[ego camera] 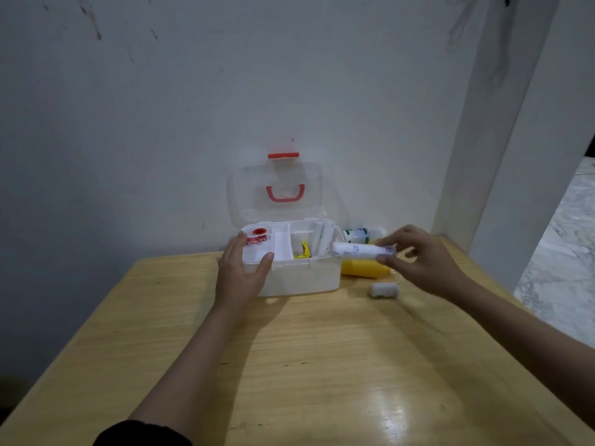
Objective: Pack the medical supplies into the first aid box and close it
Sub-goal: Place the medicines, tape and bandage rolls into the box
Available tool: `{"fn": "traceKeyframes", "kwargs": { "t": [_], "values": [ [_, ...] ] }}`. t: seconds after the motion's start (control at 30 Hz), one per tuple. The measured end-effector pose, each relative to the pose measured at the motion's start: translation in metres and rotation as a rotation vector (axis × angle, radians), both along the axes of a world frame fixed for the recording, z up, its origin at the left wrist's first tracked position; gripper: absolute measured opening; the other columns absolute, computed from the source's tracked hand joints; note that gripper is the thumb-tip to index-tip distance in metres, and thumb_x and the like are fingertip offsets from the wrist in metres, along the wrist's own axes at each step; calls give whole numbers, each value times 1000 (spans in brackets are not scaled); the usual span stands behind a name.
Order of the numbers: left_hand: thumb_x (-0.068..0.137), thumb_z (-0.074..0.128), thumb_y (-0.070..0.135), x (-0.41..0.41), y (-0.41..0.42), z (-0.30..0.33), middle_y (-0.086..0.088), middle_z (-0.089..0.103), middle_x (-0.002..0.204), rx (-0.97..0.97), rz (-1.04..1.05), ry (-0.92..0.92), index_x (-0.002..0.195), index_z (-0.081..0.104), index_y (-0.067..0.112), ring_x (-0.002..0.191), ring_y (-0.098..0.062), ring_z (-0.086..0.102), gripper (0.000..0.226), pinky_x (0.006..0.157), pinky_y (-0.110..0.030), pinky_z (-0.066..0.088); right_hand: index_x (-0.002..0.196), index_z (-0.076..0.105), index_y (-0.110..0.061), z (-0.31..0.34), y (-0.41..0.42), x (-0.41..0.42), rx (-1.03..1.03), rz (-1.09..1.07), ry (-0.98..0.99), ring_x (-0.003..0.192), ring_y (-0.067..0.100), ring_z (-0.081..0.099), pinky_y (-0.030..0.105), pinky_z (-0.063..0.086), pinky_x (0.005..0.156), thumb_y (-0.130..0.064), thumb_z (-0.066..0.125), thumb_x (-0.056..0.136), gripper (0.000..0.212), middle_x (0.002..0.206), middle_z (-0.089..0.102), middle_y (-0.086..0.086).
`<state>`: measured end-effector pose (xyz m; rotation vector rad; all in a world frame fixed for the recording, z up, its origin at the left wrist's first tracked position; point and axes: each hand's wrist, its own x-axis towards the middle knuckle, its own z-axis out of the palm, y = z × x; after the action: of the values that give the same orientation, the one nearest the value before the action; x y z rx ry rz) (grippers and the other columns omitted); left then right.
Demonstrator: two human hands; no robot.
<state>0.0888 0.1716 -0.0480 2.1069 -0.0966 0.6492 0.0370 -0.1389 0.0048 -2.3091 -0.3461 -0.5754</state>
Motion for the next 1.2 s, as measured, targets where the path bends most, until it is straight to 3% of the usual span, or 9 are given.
{"fn": "traceKeyframes", "kwargs": {
  "t": [0.13,0.33,0.5,0.67,0.8,0.97,1.1,1.2],
  "values": [
    [83,67,33,3,2,0,-2,39,150,-13,-13,6,140,41,16,142,-20,26,64,112,-36,27,98,72,-16,35,35,35,-90,84,-66,81,18,62,31,53,73,-15,76,74,24,95,62,3],
    [83,67,36,6,3,-5,1,38,149,-59,-29,13,141,39,20,139,-18,30,67,113,-42,33,97,74,-13,60,92,101,-369,225,-2,87,24,62,39,53,83,-5,74,72,27,99,65,8],
    [82,68,35,7,2,-9,-1,40,148,-80,-40,-35,141,40,18,140,-16,30,67,112,-43,33,100,73,-11,60,129,132,-523,273,94,94,23,61,35,51,88,1,70,74,28,106,68,10],
    [82,68,36,8,1,-12,2,38,149,-113,-31,-32,141,40,20,138,-13,30,67,111,-44,35,108,69,-4,43,150,143,-370,280,245,97,17,61,23,49,85,12,56,79,35,116,68,13],
    [82,67,37,9,1,-14,5,37,150,-113,-24,-26,140,39,23,138,-13,30,66,110,-46,37,108,68,-3,31,154,146,-288,266,235,100,22,64,27,52,88,11,52,82,34,116,68,14],
    [82,67,36,9,0,-14,5,37,149,-121,-26,-31,139,41,23,137,-9,29,65,111,-38,34,107,69,-6,35,134,140,-128,201,190,91,12,64,5,47,69,6,54,83,30,111,70,10],
    [82,68,33,9,1,-14,4,40,148,-125,-30,-52,138,43,20,130,2,25,62,110,-29,28,99,73,-11,43,92,109,-59,162,122,88,13,66,25,52,85,-3,66,80,22,103,72,6],
    [83,67,31,8,0,-13,4,39,148,-130,-39,-56,138,43,18,132,1,24,60,110,-26,24,90,74,-15,38,56,78,-38,116,106,78,8,66,25,53,77,-6,71,76,17,90,72,-1]
  ]
}}
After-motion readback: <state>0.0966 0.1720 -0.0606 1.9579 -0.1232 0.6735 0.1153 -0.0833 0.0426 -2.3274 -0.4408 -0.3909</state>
